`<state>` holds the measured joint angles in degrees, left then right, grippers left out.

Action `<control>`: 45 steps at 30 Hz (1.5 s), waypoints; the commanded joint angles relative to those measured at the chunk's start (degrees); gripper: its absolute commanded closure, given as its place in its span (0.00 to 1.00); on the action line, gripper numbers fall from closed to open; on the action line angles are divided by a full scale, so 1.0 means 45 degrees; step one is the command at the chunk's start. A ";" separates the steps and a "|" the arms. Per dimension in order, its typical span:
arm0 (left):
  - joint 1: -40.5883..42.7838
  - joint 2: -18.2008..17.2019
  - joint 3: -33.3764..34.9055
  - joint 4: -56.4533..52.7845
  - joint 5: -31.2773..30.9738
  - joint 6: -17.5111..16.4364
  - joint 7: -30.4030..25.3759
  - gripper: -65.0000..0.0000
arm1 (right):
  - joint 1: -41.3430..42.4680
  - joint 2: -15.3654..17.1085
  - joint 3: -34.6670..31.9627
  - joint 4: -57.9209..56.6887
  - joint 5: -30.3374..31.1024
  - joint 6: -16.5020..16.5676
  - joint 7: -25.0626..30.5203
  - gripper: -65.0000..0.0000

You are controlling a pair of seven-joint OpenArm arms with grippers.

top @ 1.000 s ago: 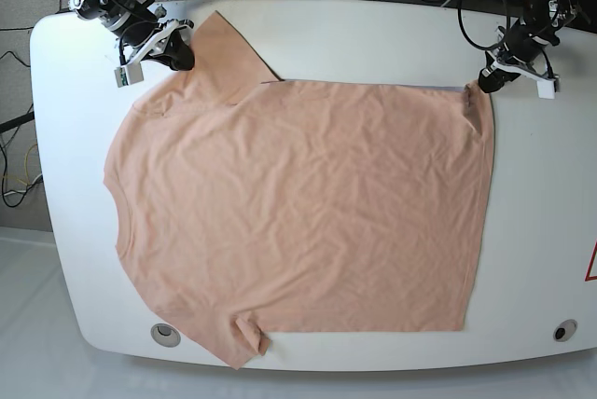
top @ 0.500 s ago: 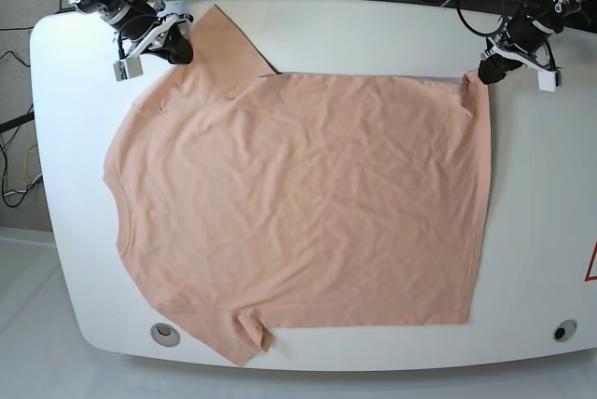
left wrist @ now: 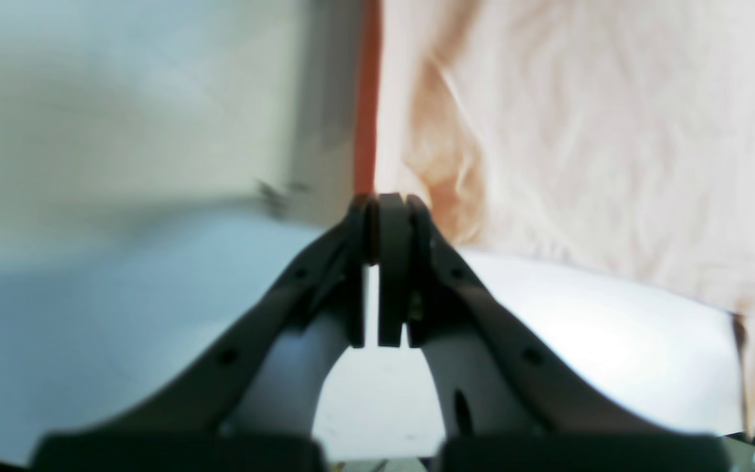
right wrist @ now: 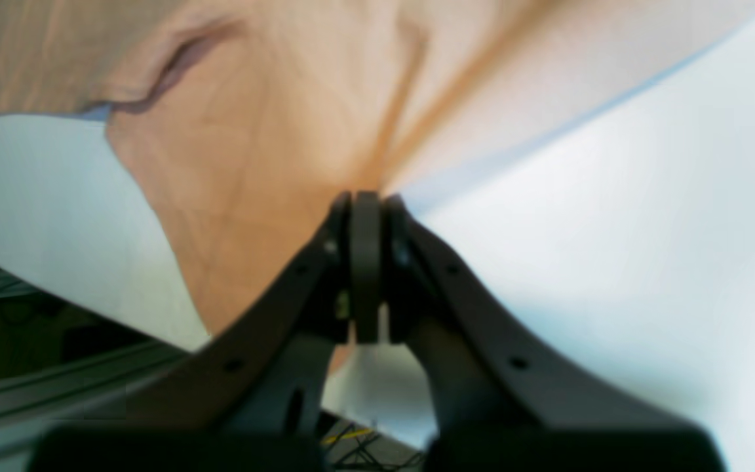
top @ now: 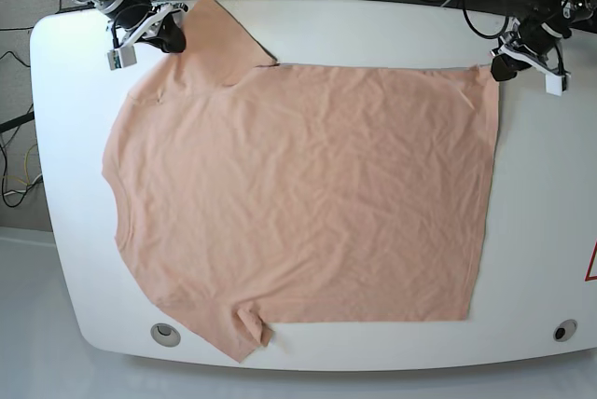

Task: Fold the T-shirt properly
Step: 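Lift both grippers, raising the shirt's collar edge off the table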

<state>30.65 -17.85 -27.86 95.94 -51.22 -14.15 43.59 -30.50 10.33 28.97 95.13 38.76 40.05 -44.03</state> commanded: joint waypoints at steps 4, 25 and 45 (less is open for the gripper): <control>0.0058 -0.0132 -0.0079 0.0340 -0.0436 -0.0038 -0.0097 1.00 | -0.0366 0.0149 0.0349 0.0897 0.0037 -0.0012 0.0004 1.00; 0.0601 -0.0038 -0.0227 0.0585 -0.0529 -0.0144 -0.0157 1.00 | -0.1497 0.0098 0.1589 0.2829 -0.0009 -0.0012 -0.0046 1.00; 0.0773 -0.0156 -0.0840 0.1669 -0.0464 -0.0093 0.0007 1.00 | -0.1609 0.0126 0.2056 0.4203 0.0151 -0.0012 -0.0349 1.00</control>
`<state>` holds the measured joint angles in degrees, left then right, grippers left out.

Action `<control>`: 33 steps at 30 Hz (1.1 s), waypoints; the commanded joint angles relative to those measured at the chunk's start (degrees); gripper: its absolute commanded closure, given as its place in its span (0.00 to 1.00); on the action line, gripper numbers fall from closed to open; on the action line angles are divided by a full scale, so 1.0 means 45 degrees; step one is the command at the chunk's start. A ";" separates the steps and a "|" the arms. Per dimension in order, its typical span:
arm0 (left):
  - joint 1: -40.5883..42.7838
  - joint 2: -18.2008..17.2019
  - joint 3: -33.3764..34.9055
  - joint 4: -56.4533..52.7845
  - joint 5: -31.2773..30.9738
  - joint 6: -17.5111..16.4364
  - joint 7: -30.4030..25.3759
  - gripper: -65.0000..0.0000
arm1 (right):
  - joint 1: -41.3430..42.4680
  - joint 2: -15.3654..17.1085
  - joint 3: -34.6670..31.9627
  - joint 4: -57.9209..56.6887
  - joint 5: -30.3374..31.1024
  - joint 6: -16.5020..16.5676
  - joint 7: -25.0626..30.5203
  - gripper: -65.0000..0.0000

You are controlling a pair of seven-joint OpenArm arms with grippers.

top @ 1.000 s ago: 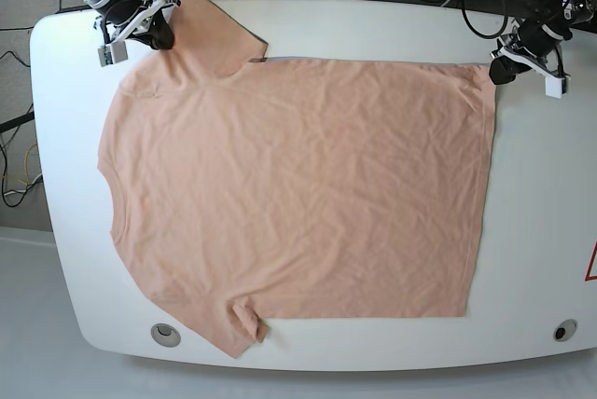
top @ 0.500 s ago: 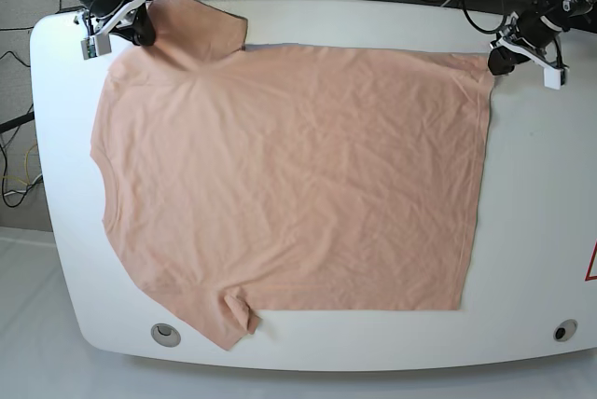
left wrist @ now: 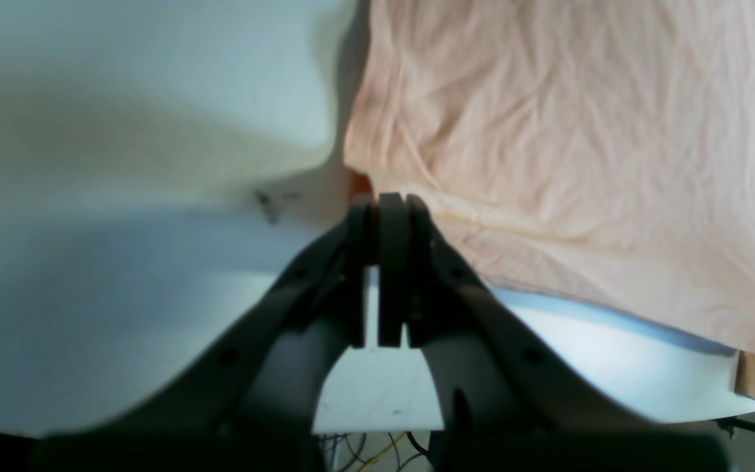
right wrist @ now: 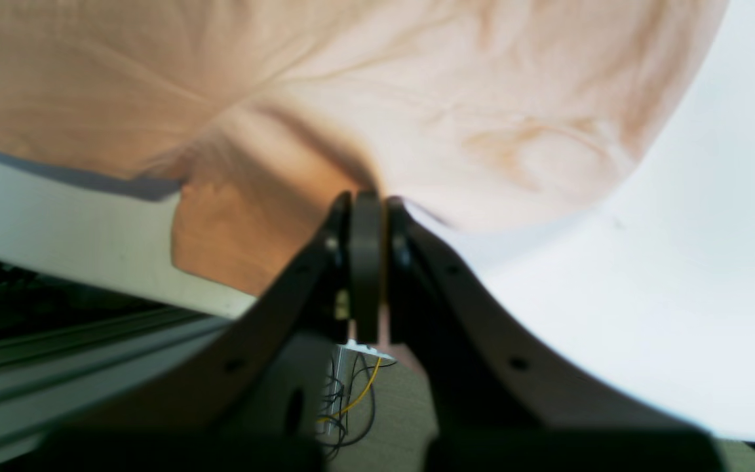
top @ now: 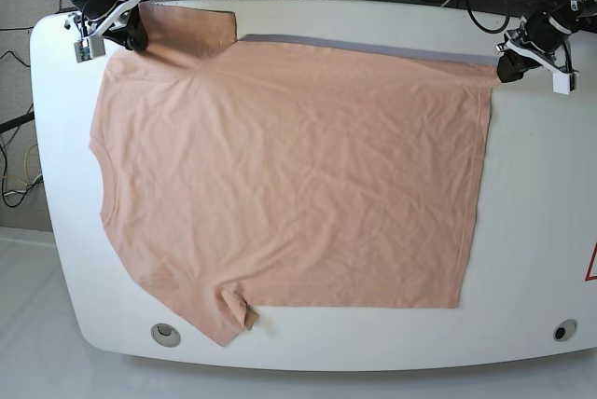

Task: Fold the T-shirt properly
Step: 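Lift both grippers, raising the shirt's collar edge off the table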

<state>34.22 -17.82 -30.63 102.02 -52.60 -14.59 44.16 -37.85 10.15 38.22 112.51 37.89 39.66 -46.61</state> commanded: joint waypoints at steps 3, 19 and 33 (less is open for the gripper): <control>-0.0153 -0.0126 -0.0312 0.0404 -0.0184 0.0009 -0.0114 1.00 | 0.0204 0.0191 -0.0107 0.0404 0.0432 0.0076 0.0203 1.00; -0.1701 0.0096 -0.0152 0.0398 0.0495 0.0115 0.0023 1.00 | 0.1530 0.0357 -0.0074 0.0244 0.0541 0.0076 0.0130 1.00; -0.2984 0.0109 -0.0008 -0.0356 0.0814 0.0297 -0.0188 1.00 | 0.2969 0.0348 -0.0245 -0.0018 0.0148 0.0076 0.0228 1.00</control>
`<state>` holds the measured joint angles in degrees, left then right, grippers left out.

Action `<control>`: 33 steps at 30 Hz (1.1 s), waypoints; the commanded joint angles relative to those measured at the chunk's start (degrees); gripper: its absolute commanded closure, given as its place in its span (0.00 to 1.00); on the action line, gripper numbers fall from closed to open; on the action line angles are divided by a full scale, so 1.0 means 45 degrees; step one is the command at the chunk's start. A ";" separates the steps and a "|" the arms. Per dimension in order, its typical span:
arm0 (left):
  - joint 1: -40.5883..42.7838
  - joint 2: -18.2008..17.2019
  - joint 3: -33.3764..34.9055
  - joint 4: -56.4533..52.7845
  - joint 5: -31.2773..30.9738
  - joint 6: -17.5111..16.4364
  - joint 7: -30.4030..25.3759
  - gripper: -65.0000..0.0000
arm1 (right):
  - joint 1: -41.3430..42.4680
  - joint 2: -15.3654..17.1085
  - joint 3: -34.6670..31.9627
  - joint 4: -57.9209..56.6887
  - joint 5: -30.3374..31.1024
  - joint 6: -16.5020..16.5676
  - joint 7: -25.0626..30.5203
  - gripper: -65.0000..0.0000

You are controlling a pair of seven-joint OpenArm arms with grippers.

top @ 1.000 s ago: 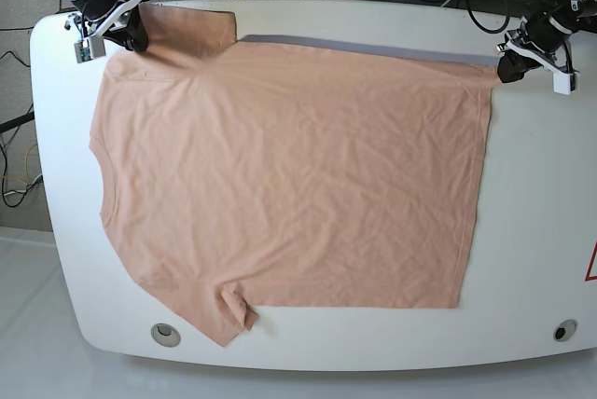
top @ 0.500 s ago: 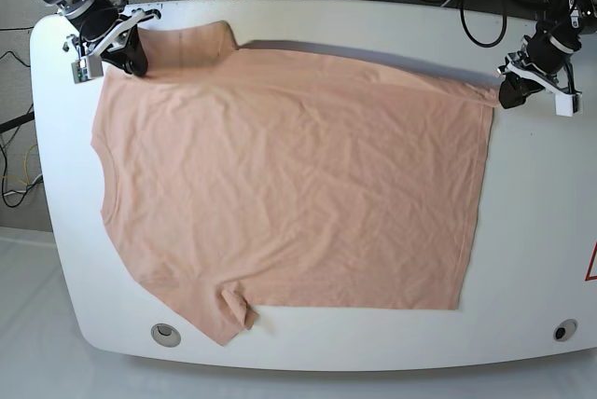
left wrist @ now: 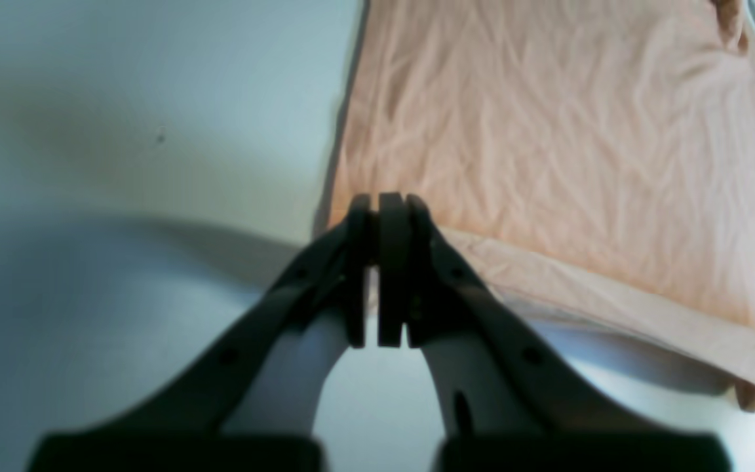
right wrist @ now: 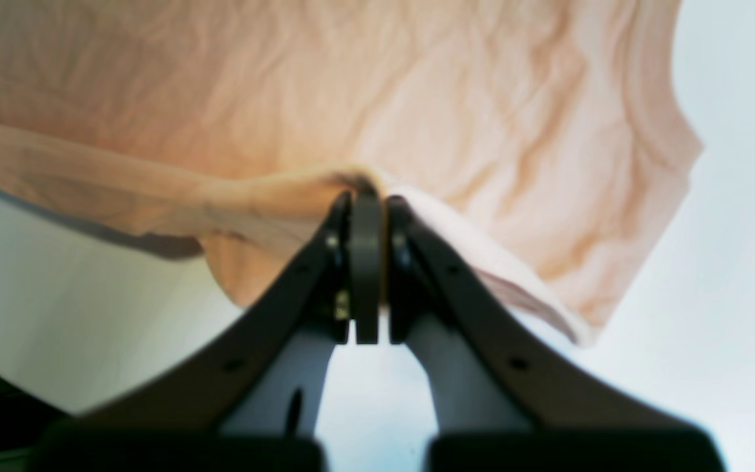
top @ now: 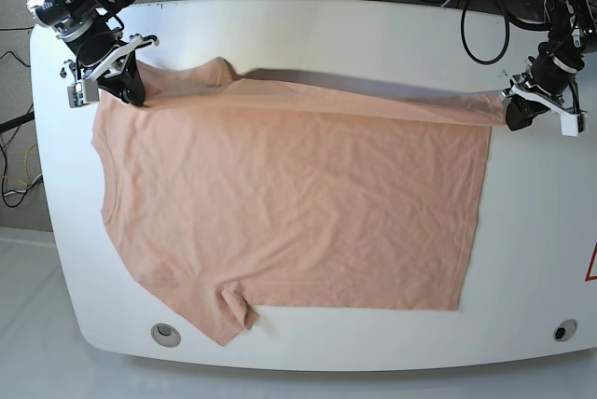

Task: Fold the T-shirt properly
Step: 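Lift both grippers, raising the shirt's collar edge off the table, then carry the held edge over the shirt body toward the hem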

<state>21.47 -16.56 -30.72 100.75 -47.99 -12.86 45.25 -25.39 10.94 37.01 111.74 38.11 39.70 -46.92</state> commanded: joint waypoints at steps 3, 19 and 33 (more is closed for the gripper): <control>-0.0328 -0.0187 0.0074 -0.0292 -0.0288 -0.0087 -0.0482 1.00 | 0.0446 0.0174 -0.0004 -0.0043 0.0029 0.0066 0.0298 1.00; -0.1634 -0.0321 0.0581 -0.1878 -0.0287 -0.0065 -0.0765 1.00 | 0.1955 0.0273 -0.0010 -0.1509 -0.0019 0.0066 0.0310 1.00; -0.2861 -0.0375 0.1011 -0.2804 0.0047 -0.0056 -0.0786 1.00 | 0.3771 0.0410 -0.0151 -0.3013 -0.0451 0.0066 0.0293 1.00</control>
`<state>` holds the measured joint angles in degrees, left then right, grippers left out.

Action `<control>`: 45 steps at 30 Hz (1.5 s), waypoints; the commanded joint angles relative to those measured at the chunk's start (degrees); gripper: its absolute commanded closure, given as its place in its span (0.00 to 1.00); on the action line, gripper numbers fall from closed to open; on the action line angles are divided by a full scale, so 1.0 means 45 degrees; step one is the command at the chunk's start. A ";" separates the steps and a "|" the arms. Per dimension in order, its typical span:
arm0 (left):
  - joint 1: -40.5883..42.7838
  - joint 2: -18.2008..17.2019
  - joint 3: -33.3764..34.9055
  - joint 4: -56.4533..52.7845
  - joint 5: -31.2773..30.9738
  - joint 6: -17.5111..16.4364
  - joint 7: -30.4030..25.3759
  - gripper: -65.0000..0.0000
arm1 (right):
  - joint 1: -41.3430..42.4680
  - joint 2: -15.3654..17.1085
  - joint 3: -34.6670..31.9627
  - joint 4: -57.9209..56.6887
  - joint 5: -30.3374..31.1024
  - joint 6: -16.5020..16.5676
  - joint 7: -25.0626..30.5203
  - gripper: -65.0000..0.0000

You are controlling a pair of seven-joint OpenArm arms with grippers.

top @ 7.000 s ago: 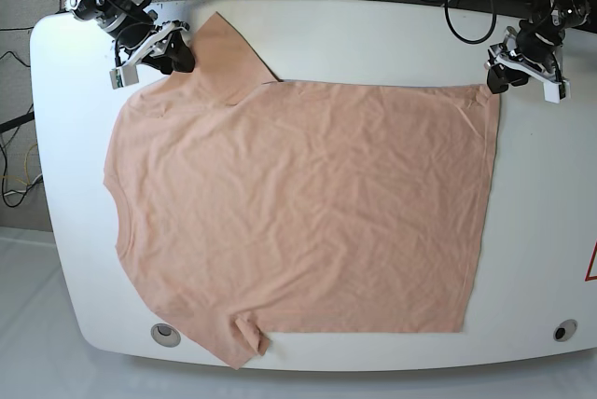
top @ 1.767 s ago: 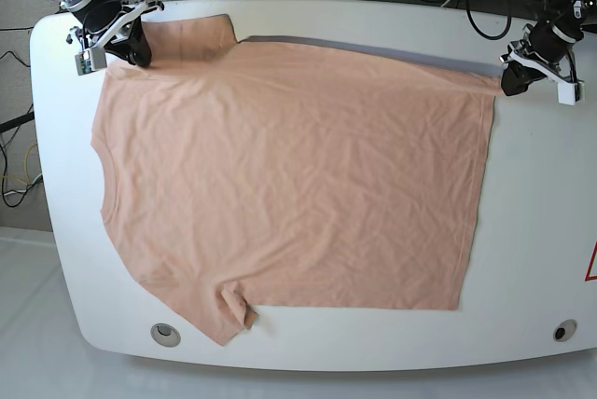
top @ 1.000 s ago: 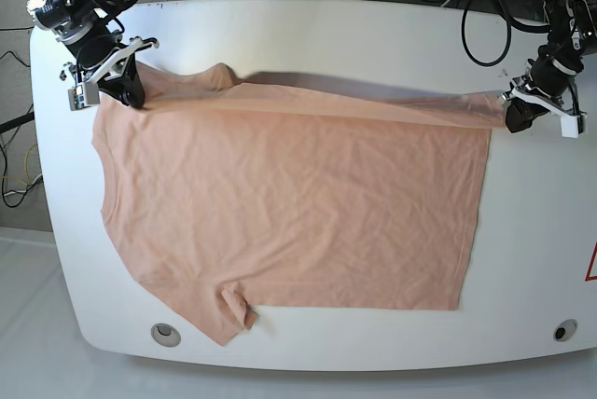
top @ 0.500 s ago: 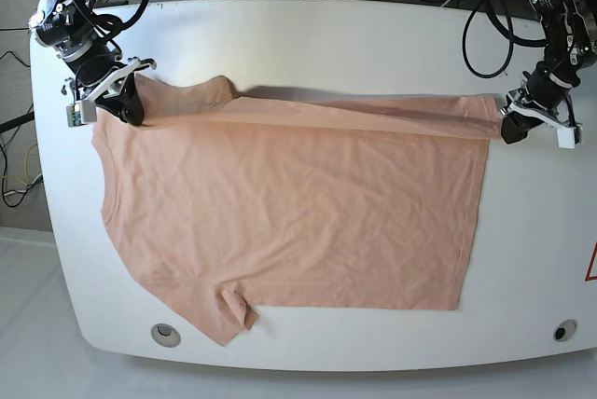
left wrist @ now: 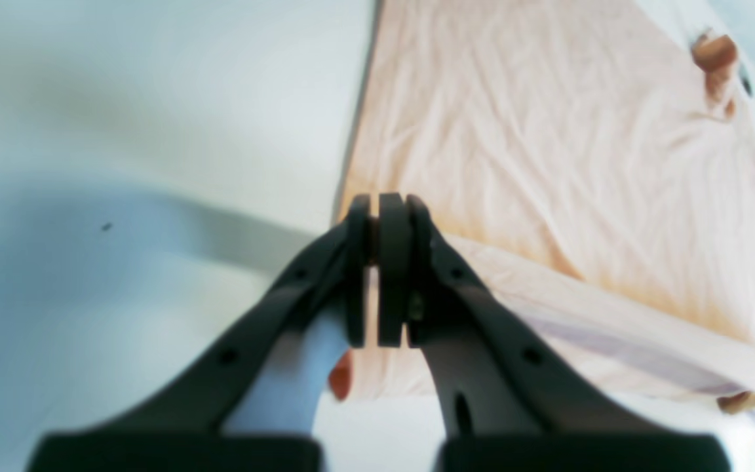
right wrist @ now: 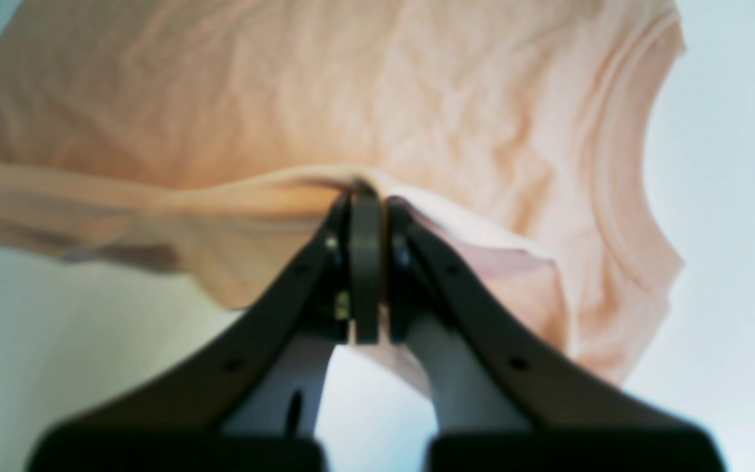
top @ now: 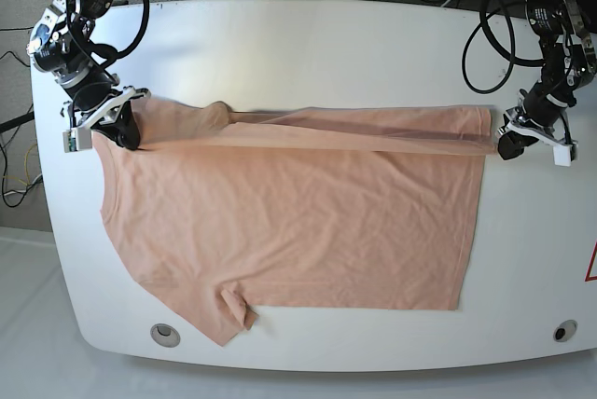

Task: Fold the T-shirt properly
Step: 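Carry the held edge over the shirt body toward the hem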

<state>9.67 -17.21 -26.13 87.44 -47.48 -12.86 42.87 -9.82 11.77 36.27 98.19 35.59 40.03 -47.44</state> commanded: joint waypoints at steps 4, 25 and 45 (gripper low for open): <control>-0.0426 -0.0234 0.0086 0.0097 0.0060 -0.0051 -0.0250 1.00 | 0.0735 0.0254 -0.0084 -0.0396 -0.0160 -0.0007 0.0424 1.00; -0.1591 -0.0451 0.0702 -0.0852 0.0477 -0.0026 -0.0712 1.00 | 0.2477 0.0524 -0.1139 -0.2640 -0.1314 -0.0033 0.0844 1.00; -0.2926 -0.0421 0.0839 -0.3147 0.1180 -0.0099 -0.1305 1.00 | 0.3288 0.0495 -0.1356 -0.4128 -0.1382 -0.0007 0.1287 1.00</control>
<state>-2.57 -18.13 -22.17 72.77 -42.39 -12.91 38.24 3.53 13.04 30.28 79.37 28.40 39.44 -43.48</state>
